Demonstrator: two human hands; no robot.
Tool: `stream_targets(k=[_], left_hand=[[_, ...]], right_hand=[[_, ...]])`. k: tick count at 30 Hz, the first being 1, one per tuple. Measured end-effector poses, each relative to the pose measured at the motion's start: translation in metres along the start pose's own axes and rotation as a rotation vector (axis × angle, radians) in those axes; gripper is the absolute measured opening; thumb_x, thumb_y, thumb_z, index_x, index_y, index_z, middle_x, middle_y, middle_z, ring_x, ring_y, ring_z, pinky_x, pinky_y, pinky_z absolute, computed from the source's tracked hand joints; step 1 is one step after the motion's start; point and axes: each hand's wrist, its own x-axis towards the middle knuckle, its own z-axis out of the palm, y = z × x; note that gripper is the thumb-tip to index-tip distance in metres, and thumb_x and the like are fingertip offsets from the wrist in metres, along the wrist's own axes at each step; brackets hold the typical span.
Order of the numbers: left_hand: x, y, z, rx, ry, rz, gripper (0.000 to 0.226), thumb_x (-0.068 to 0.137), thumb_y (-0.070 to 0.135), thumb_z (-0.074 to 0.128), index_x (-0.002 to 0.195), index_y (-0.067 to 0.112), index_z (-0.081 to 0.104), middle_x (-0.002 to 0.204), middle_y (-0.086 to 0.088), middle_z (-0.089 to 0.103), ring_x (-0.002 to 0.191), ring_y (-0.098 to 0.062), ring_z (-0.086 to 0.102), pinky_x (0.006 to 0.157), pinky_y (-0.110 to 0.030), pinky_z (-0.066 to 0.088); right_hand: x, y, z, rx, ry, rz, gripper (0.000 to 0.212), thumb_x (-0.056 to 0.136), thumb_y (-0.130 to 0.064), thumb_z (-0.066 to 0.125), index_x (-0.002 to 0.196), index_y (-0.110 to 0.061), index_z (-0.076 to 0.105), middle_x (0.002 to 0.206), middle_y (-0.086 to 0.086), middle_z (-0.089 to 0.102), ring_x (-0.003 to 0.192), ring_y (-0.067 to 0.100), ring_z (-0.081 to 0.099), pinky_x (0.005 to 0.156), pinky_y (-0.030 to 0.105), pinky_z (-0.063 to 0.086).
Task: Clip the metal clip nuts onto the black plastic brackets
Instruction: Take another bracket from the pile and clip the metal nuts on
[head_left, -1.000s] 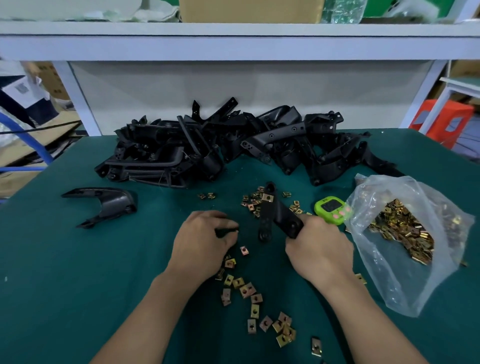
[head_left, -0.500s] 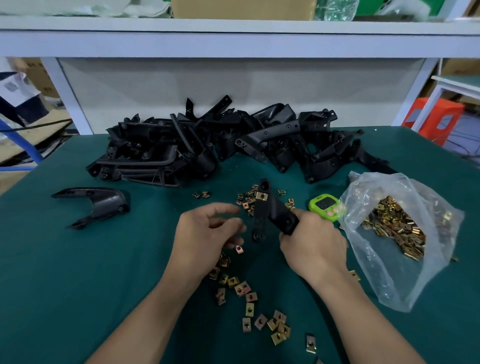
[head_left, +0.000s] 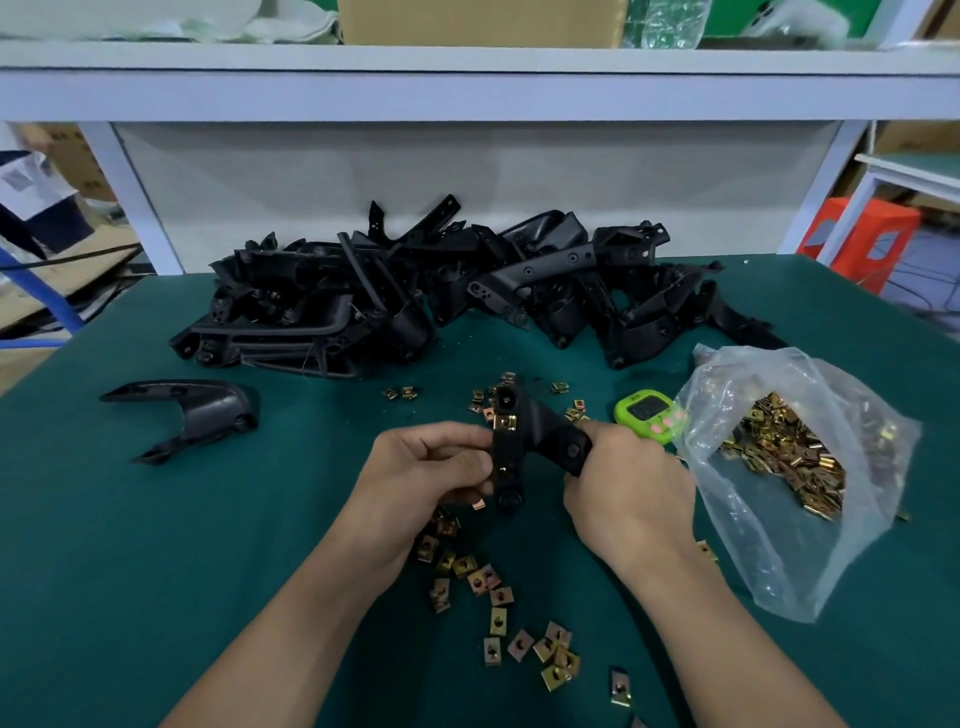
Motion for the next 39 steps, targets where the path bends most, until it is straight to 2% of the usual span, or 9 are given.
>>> stream_targets(k=[9, 14, 20, 23, 26, 30, 33, 36, 39], left_hand=[[-0.001, 0.003, -0.001, 0.037, 0.031, 0.007, 0.021, 0.083, 0.0, 0.079, 0.088, 0.02, 0.083, 0.074, -0.008, 0.074, 0.066, -0.017, 0.07, 0.064, -0.02, 0.055], [-0.003, 0.002, 0.001, 0.113, 0.008, 0.026, 0.025, 0.083, -0.003, 0.079, 0.086, 0.021, 0.082, 0.073, -0.011, 0.075, 0.064, -0.019, 0.071, 0.064, -0.021, 0.055], [-0.008, 0.003, 0.01, 0.121, 0.144, 0.057, 0.031, 0.081, 0.002, 0.082, 0.091, 0.032, 0.082, 0.072, -0.012, 0.075, 0.066, -0.018, 0.071, 0.069, -0.024, 0.057], [-0.013, 0.007, 0.014, 0.125, 0.174, 0.078, 0.039, 0.081, 0.002, 0.08, 0.1, 0.037, 0.079, 0.074, -0.013, 0.076, 0.067, -0.019, 0.071, 0.069, -0.022, 0.058], [-0.015, 0.008, 0.017, 0.212, 0.168, 0.053, 0.044, 0.082, 0.004, 0.081, 0.113, 0.035, 0.076, 0.077, -0.007, 0.078, 0.075, -0.027, 0.074, 0.077, -0.032, 0.06], [-0.015, 0.007, 0.018, 0.282, 0.176, -0.001, 0.05, 0.084, 0.009, 0.079, 0.126, 0.034, 0.071, 0.079, -0.002, 0.079, 0.081, -0.023, 0.075, 0.086, -0.038, 0.06], [-0.017, 0.004, 0.027, 0.339, 0.284, 0.057, 0.035, 0.088, 0.017, 0.077, 0.114, 0.04, 0.074, 0.076, 0.011, 0.078, 0.074, -0.02, 0.074, 0.069, -0.027, 0.061], [-0.025, -0.003, 0.052, 0.482, 0.375, 0.18, 0.022, 0.092, 0.032, 0.069, 0.075, 0.046, 0.068, 0.057, 0.022, 0.064, 0.049, -0.002, 0.057, 0.047, -0.013, 0.043], [-0.028, -0.014, 0.068, 0.633, 0.385, 0.249, 0.034, 0.092, 0.043, 0.065, 0.063, 0.032, 0.052, 0.059, 0.016, 0.058, 0.052, -0.005, 0.052, 0.049, -0.016, 0.035]], right_hand=[[-0.001, 0.001, -0.004, 0.044, 0.01, 0.042, 0.019, 0.076, -0.016, 0.064, 0.08, -0.033, 0.056, 0.058, -0.011, 0.042, 0.064, 0.027, 0.052, 0.061, 0.03, 0.035], [-0.001, 0.002, -0.002, -0.008, -0.025, 0.045, 0.026, 0.075, -0.011, 0.063, 0.077, -0.036, 0.054, 0.055, -0.011, 0.04, 0.061, 0.025, 0.046, 0.059, 0.031, 0.034], [-0.004, -0.007, -0.001, -0.037, 0.031, 0.068, 0.02, 0.078, -0.013, 0.067, 0.086, -0.032, 0.063, 0.068, -0.01, 0.061, 0.067, 0.025, 0.064, 0.058, 0.028, 0.035], [-0.006, -0.011, -0.002, -0.055, 0.042, 0.065, 0.022, 0.079, -0.009, 0.064, 0.088, -0.029, 0.064, 0.071, -0.008, 0.064, 0.07, 0.026, 0.069, 0.057, 0.028, 0.036], [-0.01, -0.014, -0.001, -0.076, 0.033, 0.045, 0.025, 0.081, -0.007, 0.059, 0.091, -0.03, 0.063, 0.076, -0.005, 0.068, 0.073, 0.026, 0.07, 0.055, 0.03, 0.033], [-0.012, -0.015, 0.001, -0.084, 0.006, 0.042, 0.024, 0.081, -0.005, 0.055, 0.09, -0.027, 0.061, 0.077, -0.004, 0.068, 0.074, 0.027, 0.069, 0.055, 0.031, 0.033], [-0.013, -0.014, 0.005, -0.042, 0.0, 0.084, 0.024, 0.081, -0.007, 0.056, 0.092, -0.028, 0.062, 0.077, -0.006, 0.064, 0.077, 0.028, 0.068, 0.06, 0.032, 0.033], [-0.009, -0.011, 0.007, 0.027, 0.019, 0.155, 0.027, 0.083, -0.017, 0.064, 0.104, -0.034, 0.065, 0.086, -0.004, 0.069, 0.085, 0.031, 0.07, 0.065, 0.032, 0.035], [-0.008, -0.009, 0.008, 0.075, 0.027, 0.178, 0.031, 0.084, -0.022, 0.064, 0.111, -0.036, 0.066, 0.084, -0.006, 0.065, 0.089, 0.033, 0.069, 0.067, 0.034, 0.034]])
